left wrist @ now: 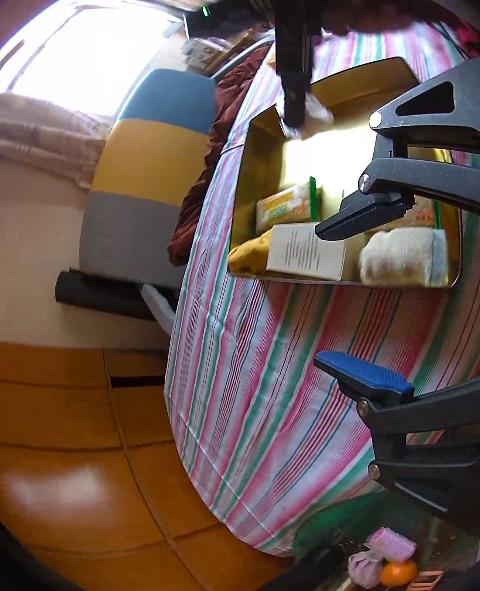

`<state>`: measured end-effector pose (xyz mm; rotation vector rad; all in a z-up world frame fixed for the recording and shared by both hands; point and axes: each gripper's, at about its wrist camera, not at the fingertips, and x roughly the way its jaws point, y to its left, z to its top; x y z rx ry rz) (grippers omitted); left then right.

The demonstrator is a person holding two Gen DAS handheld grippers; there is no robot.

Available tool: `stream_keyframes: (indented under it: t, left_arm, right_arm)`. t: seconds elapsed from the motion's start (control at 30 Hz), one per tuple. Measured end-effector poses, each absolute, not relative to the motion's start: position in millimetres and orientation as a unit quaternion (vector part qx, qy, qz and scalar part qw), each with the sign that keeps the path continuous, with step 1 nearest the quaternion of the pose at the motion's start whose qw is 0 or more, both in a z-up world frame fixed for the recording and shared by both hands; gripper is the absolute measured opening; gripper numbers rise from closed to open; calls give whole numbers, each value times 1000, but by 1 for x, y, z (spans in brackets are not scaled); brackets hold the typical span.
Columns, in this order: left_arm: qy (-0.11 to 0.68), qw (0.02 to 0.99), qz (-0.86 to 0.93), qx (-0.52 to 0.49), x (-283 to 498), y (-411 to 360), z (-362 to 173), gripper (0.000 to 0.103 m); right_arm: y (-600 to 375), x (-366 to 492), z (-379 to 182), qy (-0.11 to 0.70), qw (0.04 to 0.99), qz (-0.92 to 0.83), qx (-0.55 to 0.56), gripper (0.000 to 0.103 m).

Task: Organize objects
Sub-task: 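Carry the plastic-wrapped ball into the tray and open the right tool, then move the left tool to a yellow sponge and grasp it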

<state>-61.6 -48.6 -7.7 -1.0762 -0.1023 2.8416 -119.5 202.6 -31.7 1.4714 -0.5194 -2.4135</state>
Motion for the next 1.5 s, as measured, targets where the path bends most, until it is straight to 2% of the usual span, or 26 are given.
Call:
stream_keyframes:
  t: [0.17, 0.3, 0.57, 0.83, 1.27, 1.5]
  left_arm:
    - [-43, 44, 931, -359, -65, -55, -10, 63]
    - [-41, 49, 931, -359, -64, -53, -11, 63]
    - [-24, 58, 930, -361, -59, -39, -15, 63]
    - [3, 85, 932, -353, -45, -13, -10, 68]
    - [47, 134, 927, -348, -33, 44, 0, 69]
    - [79, 164, 921, -344, -32, 82, 4, 69]
  right_arm:
    - [178, -143, -62, -240, 158, -801, 525, 55]
    - [174, -144, -70, -262, 162, -795, 523, 71]
    - [206, -112, -50, -231, 149, -821, 500, 71]
    - [268, -66, -29, -197, 95, -855, 470, 71]
    - [416, -8, -19, -206, -55, -871, 443, 71]
    - [498, 22, -17, -238, -151, -873, 397, 71]
